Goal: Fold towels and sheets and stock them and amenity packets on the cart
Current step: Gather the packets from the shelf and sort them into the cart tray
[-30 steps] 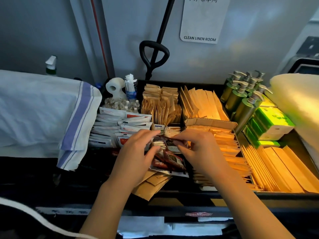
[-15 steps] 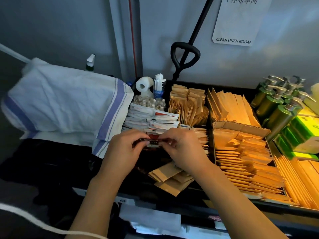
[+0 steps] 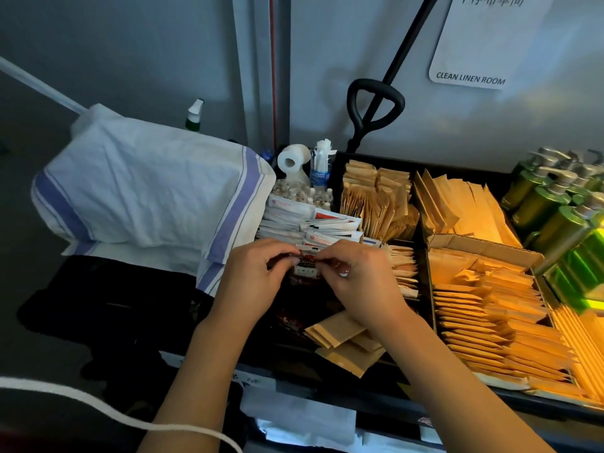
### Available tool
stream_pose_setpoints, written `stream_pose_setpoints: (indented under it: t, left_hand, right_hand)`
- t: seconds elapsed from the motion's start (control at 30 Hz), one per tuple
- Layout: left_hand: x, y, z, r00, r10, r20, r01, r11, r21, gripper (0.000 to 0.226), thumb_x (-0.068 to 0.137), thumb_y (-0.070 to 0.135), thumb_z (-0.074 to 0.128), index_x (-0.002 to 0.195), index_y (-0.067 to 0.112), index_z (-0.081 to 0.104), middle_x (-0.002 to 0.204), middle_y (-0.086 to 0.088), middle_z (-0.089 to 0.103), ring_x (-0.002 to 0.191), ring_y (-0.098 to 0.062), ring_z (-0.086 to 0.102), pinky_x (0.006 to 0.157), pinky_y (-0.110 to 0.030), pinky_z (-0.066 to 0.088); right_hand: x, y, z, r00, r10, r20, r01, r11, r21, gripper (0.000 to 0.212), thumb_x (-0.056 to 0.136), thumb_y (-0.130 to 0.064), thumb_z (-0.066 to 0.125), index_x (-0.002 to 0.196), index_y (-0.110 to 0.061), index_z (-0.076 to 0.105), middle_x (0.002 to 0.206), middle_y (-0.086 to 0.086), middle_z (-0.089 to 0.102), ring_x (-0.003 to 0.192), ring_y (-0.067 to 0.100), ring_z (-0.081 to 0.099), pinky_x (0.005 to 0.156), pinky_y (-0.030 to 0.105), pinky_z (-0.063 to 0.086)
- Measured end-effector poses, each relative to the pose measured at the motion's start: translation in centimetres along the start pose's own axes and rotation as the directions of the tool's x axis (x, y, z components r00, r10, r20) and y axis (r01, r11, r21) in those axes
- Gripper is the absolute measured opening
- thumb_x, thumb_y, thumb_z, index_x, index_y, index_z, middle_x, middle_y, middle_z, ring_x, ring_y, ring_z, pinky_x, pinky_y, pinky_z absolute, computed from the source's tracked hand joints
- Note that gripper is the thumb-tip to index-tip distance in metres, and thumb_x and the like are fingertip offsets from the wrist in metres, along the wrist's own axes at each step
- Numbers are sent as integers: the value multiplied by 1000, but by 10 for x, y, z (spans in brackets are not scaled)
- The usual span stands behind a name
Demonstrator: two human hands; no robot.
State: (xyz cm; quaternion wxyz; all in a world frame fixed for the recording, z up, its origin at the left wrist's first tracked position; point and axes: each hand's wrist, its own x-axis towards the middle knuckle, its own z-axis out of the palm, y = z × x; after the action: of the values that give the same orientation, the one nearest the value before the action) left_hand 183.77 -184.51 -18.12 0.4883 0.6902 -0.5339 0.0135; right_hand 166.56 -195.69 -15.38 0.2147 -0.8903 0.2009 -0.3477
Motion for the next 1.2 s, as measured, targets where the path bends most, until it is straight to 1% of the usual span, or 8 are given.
stream_pose_setpoints:
  t: [0.17, 0.27, 0.43, 0.63, 0.77, 0.83, 1.0, 1.2]
  left_hand:
    - [-2, -4, 3, 998, -19, 54, 17, 999, 42, 18, 86, 12, 81, 97, 26, 80, 94, 16, 74, 90, -1, 68, 84, -24, 54]
    - [7, 3, -3, 1000, -8, 15, 9, 999, -47, 20, 86, 12, 80, 98, 28, 80, 98, 20, 74, 95, 0, 69, 84, -15, 52]
    - [16, 8, -5, 1000, -20, -1, 20, 995, -95, 17, 87, 13, 80, 101, 23, 81, 103, 13, 76, 101, -6, 71, 88, -25, 56]
    - [-4, -3, 4, 999, -28, 43, 28, 999, 17, 16, 85, 11, 82, 94, 23, 81, 93, 16, 74, 89, -1, 69, 82, -15, 52]
    - [-10, -8, 11, 988, -62, 144, 47, 993, 105, 12, 88, 13, 79, 96, 21, 82, 92, 12, 74, 85, -3, 66, 82, -28, 55]
    - [-11, -8, 11, 978, -65, 197, 37, 990, 139, 12, 92, 15, 75, 101, 20, 81, 94, 10, 74, 87, -5, 65, 83, -33, 55]
    - [-15, -8, 4, 990, -17, 143, -2, 991, 136, 19, 90, 15, 78, 106, 24, 80, 100, 15, 72, 93, -1, 65, 86, -20, 53]
    - [-20, -10, 11, 961, -116, 252, 57, 972, 229, 14, 92, 16, 74, 102, 22, 83, 99, 9, 73, 97, -13, 64, 90, -36, 52]
  right_hand:
    - [-4, 1, 6, 999, 16, 36, -15, 1000, -22, 20, 83, -3, 81, 100, -13, 81, 97, -1, 77, 89, 14, 71, 82, 35, 60]
    - [-1, -2, 0, 1000, -10, -27, 10, 1000, 5, 19, 86, -3, 79, 101, -14, 80, 96, -4, 76, 88, 10, 70, 79, 28, 58]
    - [8, -1, -8, 997, 0, -73, 4, 998, 56, 17, 88, -6, 78, 102, -16, 81, 96, -8, 75, 85, 5, 69, 77, 22, 58]
    - [-4, 9, 9, 998, 59, 37, -60, 998, 22, 20, 83, -6, 82, 100, -17, 82, 96, -6, 77, 86, 8, 70, 80, 27, 59]
    - [-9, 16, 20, 988, 57, 146, -41, 993, -110, 20, 85, -13, 79, 105, -18, 81, 103, -4, 77, 97, 17, 70, 89, 32, 55]
    - [-11, 15, 21, 984, 58, 170, -30, 986, -164, 20, 86, -19, 78, 106, -20, 79, 104, -5, 75, 100, 18, 65, 85, 36, 55]
    - [-10, 17, 19, 980, 55, 191, -26, 988, -153, 16, 83, -14, 78, 99, -19, 80, 96, -4, 74, 87, 18, 68, 78, 36, 57]
    - [-18, 19, 34, 933, 101, 345, -10, 967, -256, 19, 87, -16, 70, 103, -23, 78, 104, -5, 73, 100, 22, 67, 82, 39, 55]
